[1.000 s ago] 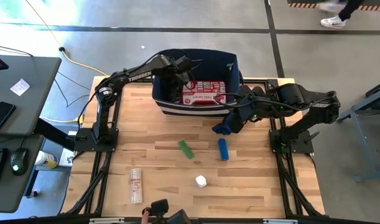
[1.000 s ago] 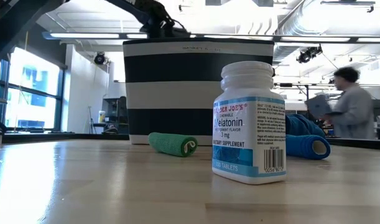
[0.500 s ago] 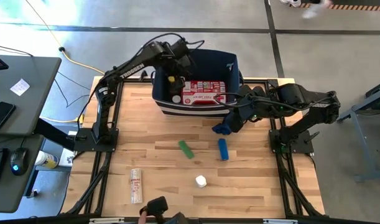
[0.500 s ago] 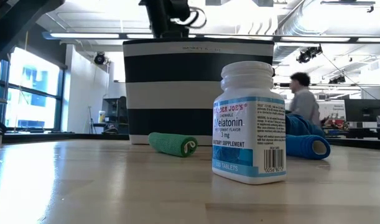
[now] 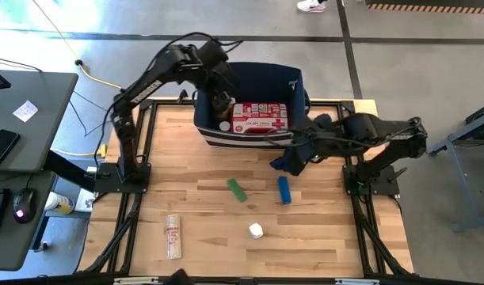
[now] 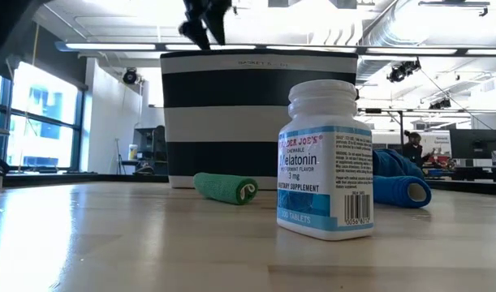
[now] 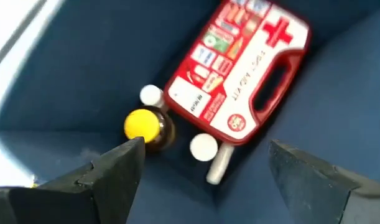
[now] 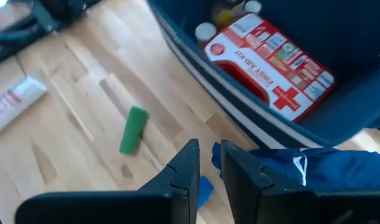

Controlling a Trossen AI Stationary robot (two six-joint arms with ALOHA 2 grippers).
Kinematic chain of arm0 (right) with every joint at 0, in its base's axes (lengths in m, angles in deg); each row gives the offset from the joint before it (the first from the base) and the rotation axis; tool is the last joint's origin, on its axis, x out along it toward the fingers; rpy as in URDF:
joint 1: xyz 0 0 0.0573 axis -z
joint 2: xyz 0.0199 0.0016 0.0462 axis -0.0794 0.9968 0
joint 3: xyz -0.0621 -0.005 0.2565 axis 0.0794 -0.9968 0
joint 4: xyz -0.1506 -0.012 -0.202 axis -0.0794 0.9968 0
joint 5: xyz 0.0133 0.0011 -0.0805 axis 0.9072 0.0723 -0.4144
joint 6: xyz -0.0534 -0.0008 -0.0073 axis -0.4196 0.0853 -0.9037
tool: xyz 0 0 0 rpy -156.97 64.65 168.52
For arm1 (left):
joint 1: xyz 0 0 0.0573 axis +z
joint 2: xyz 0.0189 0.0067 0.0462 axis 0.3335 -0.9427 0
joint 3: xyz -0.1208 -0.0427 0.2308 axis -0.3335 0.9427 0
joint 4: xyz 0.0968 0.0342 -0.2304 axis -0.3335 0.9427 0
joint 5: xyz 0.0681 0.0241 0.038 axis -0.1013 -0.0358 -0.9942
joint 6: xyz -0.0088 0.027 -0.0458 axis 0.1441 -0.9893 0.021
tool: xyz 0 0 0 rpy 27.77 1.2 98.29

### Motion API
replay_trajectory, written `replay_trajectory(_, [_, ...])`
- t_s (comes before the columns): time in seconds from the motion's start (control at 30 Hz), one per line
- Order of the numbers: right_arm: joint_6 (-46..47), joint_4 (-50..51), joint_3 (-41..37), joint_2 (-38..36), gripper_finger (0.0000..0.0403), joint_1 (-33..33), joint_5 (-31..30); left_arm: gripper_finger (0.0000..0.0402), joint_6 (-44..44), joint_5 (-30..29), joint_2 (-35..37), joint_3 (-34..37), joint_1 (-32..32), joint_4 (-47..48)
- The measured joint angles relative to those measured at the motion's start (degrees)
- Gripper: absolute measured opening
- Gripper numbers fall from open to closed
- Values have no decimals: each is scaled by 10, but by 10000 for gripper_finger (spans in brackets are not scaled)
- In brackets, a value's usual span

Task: Pick & place medical supplies in basket/bin
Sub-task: Put the rolled green bandage into the blue bin

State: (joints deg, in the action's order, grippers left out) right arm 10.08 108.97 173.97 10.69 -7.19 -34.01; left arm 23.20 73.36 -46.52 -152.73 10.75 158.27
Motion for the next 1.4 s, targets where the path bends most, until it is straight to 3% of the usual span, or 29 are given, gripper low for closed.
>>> replay_trajectory(0.2, [-61,-43,0,26,58,0,26,370,60,-39,66,0,-42,2])
replay_trajectory(0.47, [-167,-219,0,61,58,21,140,369,190,-78,148,0,-116,23])
replay_trajectory(0.63, [-184,-230,0,91,58,17,175,369,272,-133,179,3,-192,54])
replay_trajectory(0.73, [-180,-216,0,113,60,15,208,369,287,-135,193,8,-233,54])
replay_trajectory(1.07, [-114,-228,0,168,147,14,216,369,286,-152,217,15,-306,52])
replay_trajectory(1.23, [-64,-269,0,199,180,25,215,369,290,-179,285,94,-326,53])
replay_trajectory(1.4, [-50,-306,0,244,183,27,215,369,345,-177,379,232,-325,45])
